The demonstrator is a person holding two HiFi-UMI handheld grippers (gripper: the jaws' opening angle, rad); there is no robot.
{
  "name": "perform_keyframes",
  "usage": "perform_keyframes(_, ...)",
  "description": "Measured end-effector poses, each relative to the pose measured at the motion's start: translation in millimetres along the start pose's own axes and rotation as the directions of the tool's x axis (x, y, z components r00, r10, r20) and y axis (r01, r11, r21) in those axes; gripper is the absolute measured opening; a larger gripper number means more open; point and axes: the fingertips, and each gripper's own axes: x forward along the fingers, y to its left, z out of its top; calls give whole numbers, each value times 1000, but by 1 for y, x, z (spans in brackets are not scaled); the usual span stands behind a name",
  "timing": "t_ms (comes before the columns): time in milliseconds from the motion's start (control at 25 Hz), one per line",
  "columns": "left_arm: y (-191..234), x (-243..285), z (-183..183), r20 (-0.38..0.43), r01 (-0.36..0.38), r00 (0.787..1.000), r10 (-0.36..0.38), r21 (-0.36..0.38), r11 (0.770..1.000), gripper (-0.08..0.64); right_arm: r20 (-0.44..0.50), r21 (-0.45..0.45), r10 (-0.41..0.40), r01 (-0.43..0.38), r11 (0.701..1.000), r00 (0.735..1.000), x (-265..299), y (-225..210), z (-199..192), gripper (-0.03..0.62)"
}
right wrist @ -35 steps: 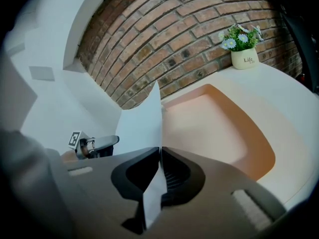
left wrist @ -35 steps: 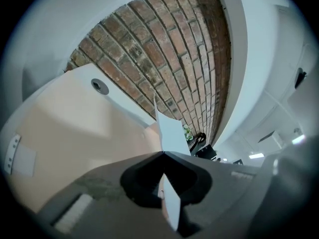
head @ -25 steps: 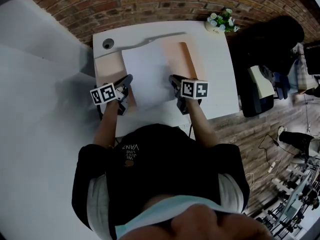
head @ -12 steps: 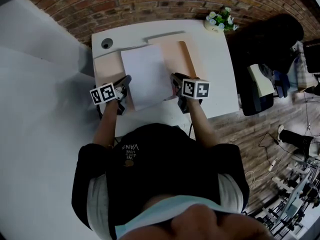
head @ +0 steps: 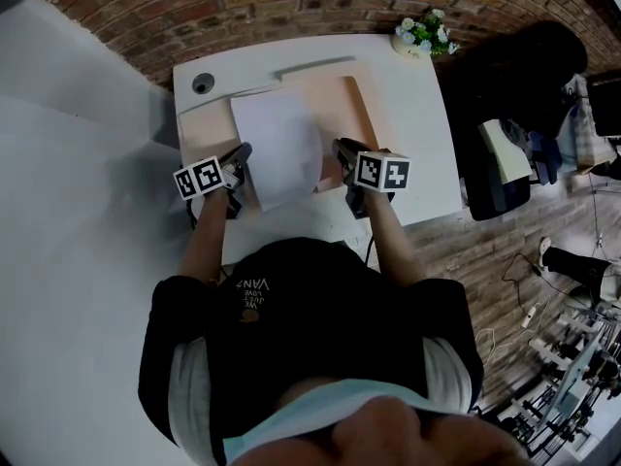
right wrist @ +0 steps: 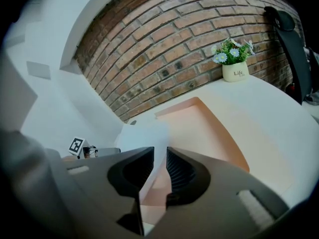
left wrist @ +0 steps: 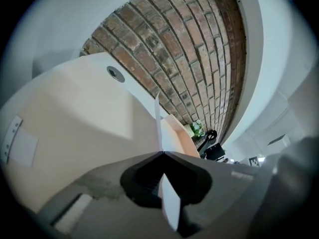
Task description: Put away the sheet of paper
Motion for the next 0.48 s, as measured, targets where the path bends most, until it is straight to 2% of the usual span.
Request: perform_keyframes(480, -4, 22, 2, -8, -3, 1000, 3, -16, 1000, 0, 28, 19, -11, 11, 1000, 1000, -15, -13, 4, 77)
